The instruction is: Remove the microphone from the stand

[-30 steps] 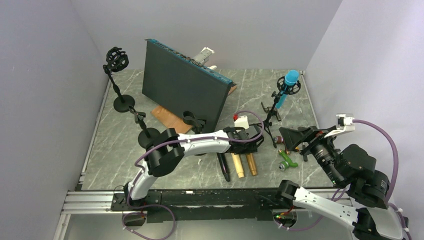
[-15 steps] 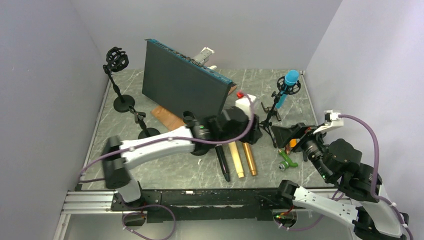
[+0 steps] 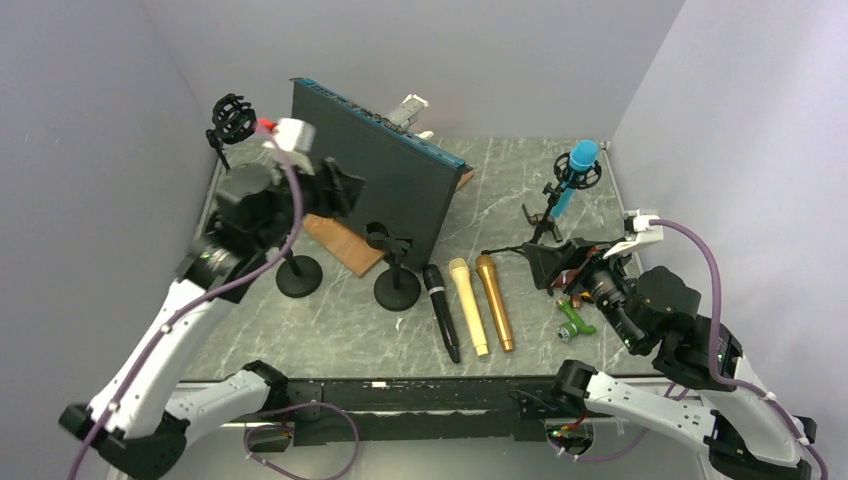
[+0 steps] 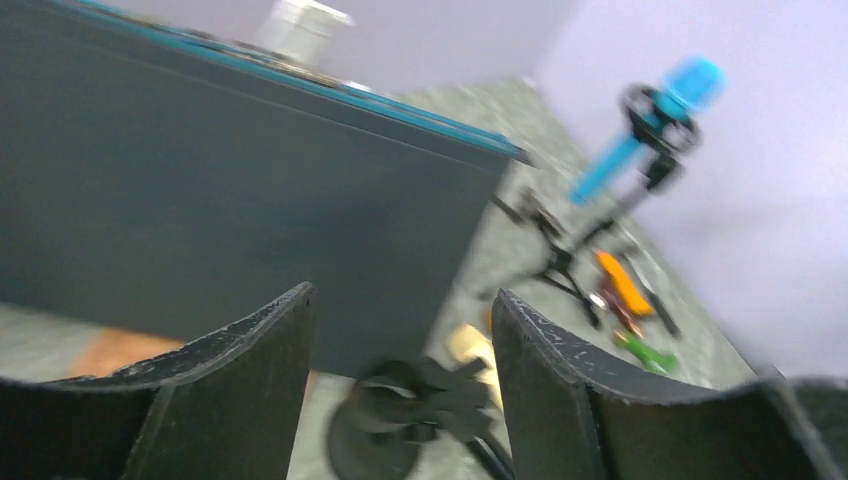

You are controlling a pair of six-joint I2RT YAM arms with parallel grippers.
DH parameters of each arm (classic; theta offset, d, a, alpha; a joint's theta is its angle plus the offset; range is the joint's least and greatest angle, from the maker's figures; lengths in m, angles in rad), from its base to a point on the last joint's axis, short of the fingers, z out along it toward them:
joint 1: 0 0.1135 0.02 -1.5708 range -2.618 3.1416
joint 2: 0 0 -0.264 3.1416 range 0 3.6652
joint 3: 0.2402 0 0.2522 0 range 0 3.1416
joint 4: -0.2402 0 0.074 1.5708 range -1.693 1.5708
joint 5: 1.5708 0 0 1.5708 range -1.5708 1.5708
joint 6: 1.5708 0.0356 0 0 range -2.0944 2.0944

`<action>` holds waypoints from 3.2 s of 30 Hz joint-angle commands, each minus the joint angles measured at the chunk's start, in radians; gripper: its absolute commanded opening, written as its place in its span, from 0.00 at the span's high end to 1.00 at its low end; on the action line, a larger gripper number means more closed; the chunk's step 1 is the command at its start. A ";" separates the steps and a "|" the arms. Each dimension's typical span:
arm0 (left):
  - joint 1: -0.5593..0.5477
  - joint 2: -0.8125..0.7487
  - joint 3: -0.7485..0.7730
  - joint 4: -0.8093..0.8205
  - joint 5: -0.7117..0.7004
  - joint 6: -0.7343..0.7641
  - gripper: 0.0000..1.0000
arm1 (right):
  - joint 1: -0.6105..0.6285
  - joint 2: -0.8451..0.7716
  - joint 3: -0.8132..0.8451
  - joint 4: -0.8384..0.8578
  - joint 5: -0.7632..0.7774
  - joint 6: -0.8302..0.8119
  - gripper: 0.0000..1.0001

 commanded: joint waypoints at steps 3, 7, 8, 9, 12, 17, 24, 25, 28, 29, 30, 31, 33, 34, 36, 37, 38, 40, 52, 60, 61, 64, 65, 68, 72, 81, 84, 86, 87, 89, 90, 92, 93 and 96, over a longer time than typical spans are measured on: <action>0.392 -0.105 0.052 -0.024 0.124 -0.012 0.29 | -0.001 0.021 -0.003 0.066 -0.012 -0.041 0.00; 0.598 -0.092 0.041 0.082 0.204 -0.167 0.24 | 0.000 0.028 0.010 0.050 -0.025 -0.033 0.00; 0.653 -0.075 0.038 0.110 0.249 -0.216 0.24 | -0.001 0.029 0.015 0.045 -0.027 -0.031 0.00; 0.697 -0.054 0.027 0.158 0.284 -0.263 0.26 | -0.001 0.032 0.021 0.040 -0.027 -0.027 0.00; 0.801 0.027 0.006 0.267 0.327 -0.367 0.28 | -0.001 0.038 0.037 0.028 -0.027 -0.020 0.00; 0.986 0.241 0.054 0.369 0.484 -0.533 0.28 | 0.000 0.047 0.045 0.052 -0.034 -0.036 0.00; 1.086 0.494 0.158 0.506 0.655 -0.567 0.37 | -0.001 0.078 -0.020 0.177 -0.140 -0.102 0.00; 1.087 0.521 0.205 0.442 0.644 -0.511 0.36 | -0.001 0.088 -0.027 0.191 -0.164 -0.100 0.00; 1.093 0.578 0.301 0.301 0.610 -0.397 0.39 | -0.001 0.114 -0.058 0.235 -0.229 -0.091 0.00; 1.098 0.585 0.301 0.314 0.614 -0.389 0.40 | -0.001 0.121 -0.067 0.245 -0.243 -0.087 0.00; 1.104 0.593 0.293 0.343 0.619 -0.394 0.41 | -0.001 0.127 -0.074 0.249 -0.250 -0.084 0.00; 1.110 0.602 0.290 0.352 0.625 -0.403 0.44 | -0.001 0.131 -0.078 0.249 -0.255 -0.082 0.00; 1.127 0.627 0.308 0.349 0.641 -0.409 0.49 | 0.000 0.129 -0.089 0.249 -0.250 -0.083 0.00; 1.129 0.635 0.314 0.338 0.640 -0.403 0.51 | -0.001 0.123 -0.094 0.251 -0.245 -0.086 0.00; 1.134 0.636 0.321 0.319 0.628 -0.375 0.52 | -0.001 0.109 -0.103 0.249 -0.229 -0.095 0.00; 1.134 0.635 0.324 0.307 0.619 -0.357 0.50 | 0.000 0.102 -0.105 0.246 -0.219 -0.099 0.00; 1.134 0.636 0.328 0.293 0.615 -0.345 0.48 | -0.001 0.096 -0.106 0.245 -0.210 -0.105 0.00; 1.135 0.642 0.334 0.268 0.604 -0.329 0.43 | -0.001 0.085 -0.108 0.245 -0.191 -0.114 0.00; 1.141 0.727 0.365 0.202 0.594 -0.324 0.45 | 0.001 0.075 -0.115 0.266 -0.200 -0.103 0.00; 1.141 0.738 0.304 0.266 0.604 -0.346 0.48 | 0.000 0.115 -0.091 0.272 -0.220 -0.101 0.00; 1.141 0.744 0.302 0.264 0.605 -0.345 0.48 | 0.000 0.116 -0.095 0.277 -0.223 -0.101 0.00; 1.142 0.758 0.301 0.243 0.594 -0.327 0.51 | -0.001 0.122 -0.106 0.294 -0.224 -0.100 0.00; 1.141 0.757 0.290 0.239 0.584 -0.314 0.52 | 0.000 0.128 -0.105 0.293 -0.226 -0.100 0.00; 1.141 0.744 0.239 0.236 0.542 -0.282 0.54 | -0.001 0.143 -0.097 0.296 -0.227 -0.106 0.00; 1.141 0.751 0.168 0.231 0.514 -0.237 0.56 | 0.000 0.154 -0.092 0.303 -0.230 -0.113 0.00; 1.141 0.765 0.025 0.261 0.435 -0.184 0.54 | -0.001 0.170 -0.112 0.316 -0.222 -0.115 0.00; 1.140 0.783 0.013 0.277 0.453 -0.193 0.54 | 0.000 0.187 -0.107 0.310 -0.228 -0.116 0.00; 1.140 0.788 0.019 0.274 0.460 -0.194 0.54 | 0.000 0.198 -0.104 0.307 -0.228 -0.114 0.00; 1.139 0.787 0.024 0.271 0.459 -0.190 0.54 | -0.001 0.202 -0.102 0.304 -0.227 -0.115 0.00; 1.137 0.785 0.032 0.264 0.452 -0.179 0.53 | -0.001 0.209 -0.099 0.300 -0.223 -0.114 0.00; 1.134 0.785 0.036 0.255 0.444 -0.173 0.53 | -0.001 0.212 -0.097 0.299 -0.222 -0.112 0.00; 1.130 0.791 0.031 0.253 0.437 -0.170 0.53 | 0.000 0.213 -0.093 0.301 -0.223 -0.110 0.00; 1.129 0.796 0.021 0.258 0.437 -0.173 0.53 | 0.000 0.212 -0.093 0.303 -0.225 -0.109 0.00; 1.125 0.813 -0.020 0.296 0.437 -0.187 0.53 | -0.001 0.212 -0.094 0.306 -0.227 -0.104 0.00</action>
